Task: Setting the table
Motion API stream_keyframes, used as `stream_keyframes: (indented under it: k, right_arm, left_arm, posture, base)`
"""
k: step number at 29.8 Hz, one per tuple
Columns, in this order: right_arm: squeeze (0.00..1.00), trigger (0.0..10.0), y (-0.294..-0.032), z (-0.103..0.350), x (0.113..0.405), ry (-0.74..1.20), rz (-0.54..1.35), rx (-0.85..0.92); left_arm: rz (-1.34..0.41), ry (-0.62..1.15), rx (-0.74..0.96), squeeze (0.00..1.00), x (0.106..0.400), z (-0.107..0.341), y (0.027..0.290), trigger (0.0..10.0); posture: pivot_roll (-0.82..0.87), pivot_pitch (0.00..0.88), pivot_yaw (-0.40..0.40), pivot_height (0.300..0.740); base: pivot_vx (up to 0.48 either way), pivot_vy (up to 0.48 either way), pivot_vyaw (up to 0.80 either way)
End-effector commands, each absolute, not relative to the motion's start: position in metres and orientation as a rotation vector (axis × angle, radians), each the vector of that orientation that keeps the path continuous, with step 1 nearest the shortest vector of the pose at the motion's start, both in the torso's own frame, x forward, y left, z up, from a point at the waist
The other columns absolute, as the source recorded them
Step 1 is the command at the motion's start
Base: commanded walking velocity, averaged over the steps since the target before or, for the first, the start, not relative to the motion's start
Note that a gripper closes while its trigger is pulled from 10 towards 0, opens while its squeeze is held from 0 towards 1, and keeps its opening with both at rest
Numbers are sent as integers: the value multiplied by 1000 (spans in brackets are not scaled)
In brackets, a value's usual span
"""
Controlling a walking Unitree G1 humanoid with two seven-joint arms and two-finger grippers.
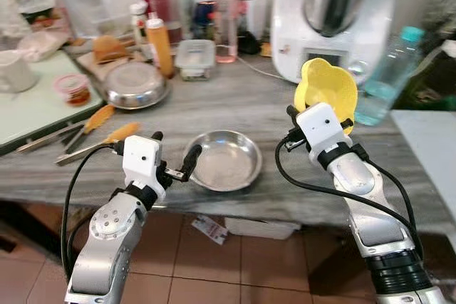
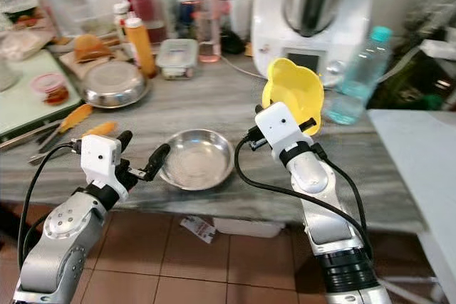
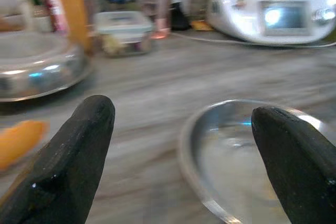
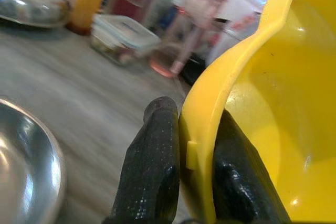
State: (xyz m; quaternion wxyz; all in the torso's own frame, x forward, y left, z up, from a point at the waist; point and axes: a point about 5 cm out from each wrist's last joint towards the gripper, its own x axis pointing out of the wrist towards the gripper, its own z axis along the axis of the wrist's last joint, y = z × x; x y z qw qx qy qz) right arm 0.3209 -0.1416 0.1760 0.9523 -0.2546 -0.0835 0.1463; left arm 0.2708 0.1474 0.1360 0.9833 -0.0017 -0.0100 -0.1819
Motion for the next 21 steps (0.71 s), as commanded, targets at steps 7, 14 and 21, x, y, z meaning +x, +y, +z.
stream_keyframes:
  k: [7,14,21]
  right_arm:
    - [0,10000,-144,182,319,-185,293,-524]
    - [0,10000,-147,183,320,-184,289,-531]
    - [0,10000,-145,180,318,-179,296,-529]
  left_arm:
    - [-394,-22,-7,0,270,136,145,10000]
    - [-397,-18,-10,0,269,135,144,10000]
    - [-405,-9,-16,0,267,132,143,10000]
  posture:
    - [-54,29,31,740]
    - [-56,30,30,740]
    - [-48,19,28,740]
  base:
    - [336,292,0]
    - [339,297,0]
    - [323,282,0]
